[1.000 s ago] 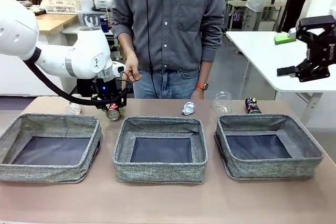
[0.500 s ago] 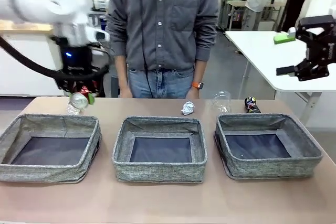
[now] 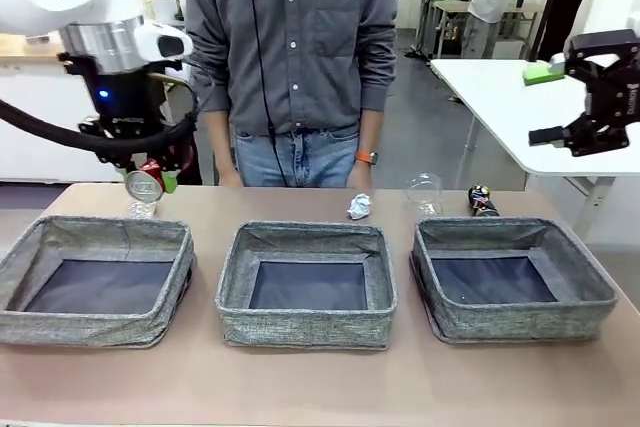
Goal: Sort the waste into the appropriate baskets.
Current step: Pick up the waste item pointed out by the person.
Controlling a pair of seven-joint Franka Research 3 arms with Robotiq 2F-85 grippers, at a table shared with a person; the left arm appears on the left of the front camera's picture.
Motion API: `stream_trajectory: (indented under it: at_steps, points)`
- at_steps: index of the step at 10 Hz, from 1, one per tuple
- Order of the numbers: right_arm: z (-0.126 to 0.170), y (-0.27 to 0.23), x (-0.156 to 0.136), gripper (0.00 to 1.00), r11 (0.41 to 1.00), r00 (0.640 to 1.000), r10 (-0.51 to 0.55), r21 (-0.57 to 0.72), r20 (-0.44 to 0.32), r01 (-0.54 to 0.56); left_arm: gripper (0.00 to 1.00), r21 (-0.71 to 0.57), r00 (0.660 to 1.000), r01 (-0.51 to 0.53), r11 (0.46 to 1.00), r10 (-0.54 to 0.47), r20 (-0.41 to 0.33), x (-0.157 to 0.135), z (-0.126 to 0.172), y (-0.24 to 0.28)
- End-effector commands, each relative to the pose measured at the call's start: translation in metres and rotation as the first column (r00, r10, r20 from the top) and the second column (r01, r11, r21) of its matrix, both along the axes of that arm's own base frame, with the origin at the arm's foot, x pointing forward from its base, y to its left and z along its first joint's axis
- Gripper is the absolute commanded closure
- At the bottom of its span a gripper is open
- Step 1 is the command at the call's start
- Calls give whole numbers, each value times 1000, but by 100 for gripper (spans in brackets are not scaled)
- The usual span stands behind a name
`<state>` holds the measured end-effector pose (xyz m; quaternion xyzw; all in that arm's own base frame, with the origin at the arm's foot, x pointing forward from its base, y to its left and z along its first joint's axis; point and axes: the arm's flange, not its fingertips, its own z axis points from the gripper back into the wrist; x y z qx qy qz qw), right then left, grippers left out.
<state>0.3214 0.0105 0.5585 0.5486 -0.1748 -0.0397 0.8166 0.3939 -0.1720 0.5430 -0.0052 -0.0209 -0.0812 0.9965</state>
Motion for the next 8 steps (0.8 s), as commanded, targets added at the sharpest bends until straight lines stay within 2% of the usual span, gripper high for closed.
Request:
stream_trajectory:
  at_steps: [1, 2, 3, 4, 5, 7, 8]
  points:
    - [0, 2, 3, 0, 1000, 999, 6, 18, 36, -7, 100, 20, 999, -15, 1000, 15, -34, 14, 3, -3]
    - [0, 2, 3, 0, 1000, 999, 6, 18, 36, -7, 44, 0, 1000, 0, 1000, 0, 0, 0, 0, 0]
    - [0, 2, 3, 0, 1000, 999, 6, 18, 36, -7, 44, -30, 1000, -16, 999, 16, 7, -1, 23, -46]
    - [0, 2, 3, 0, 1000, 999, 6, 18, 36, -7, 44, -75, 995, -93, 993, 91, -34, -3, 58, -95]
    - [0, 2, 3, 0, 1000, 999, 6, 18, 36, -7, 44, -53, 995, -103, 993, 102, -16, -11, 90, -134]
    - [0, 2, 3, 0, 1000, 999, 6, 18, 36, -7, 44, -5, 1000, -3, 1000, 3, 27, -26, 146, -178]
    - [0, 2, 3, 0, 1000, 999, 6, 18, 36, -7, 44, 15, 998, -4, 1000, 3, 57, -32, 167, -188]
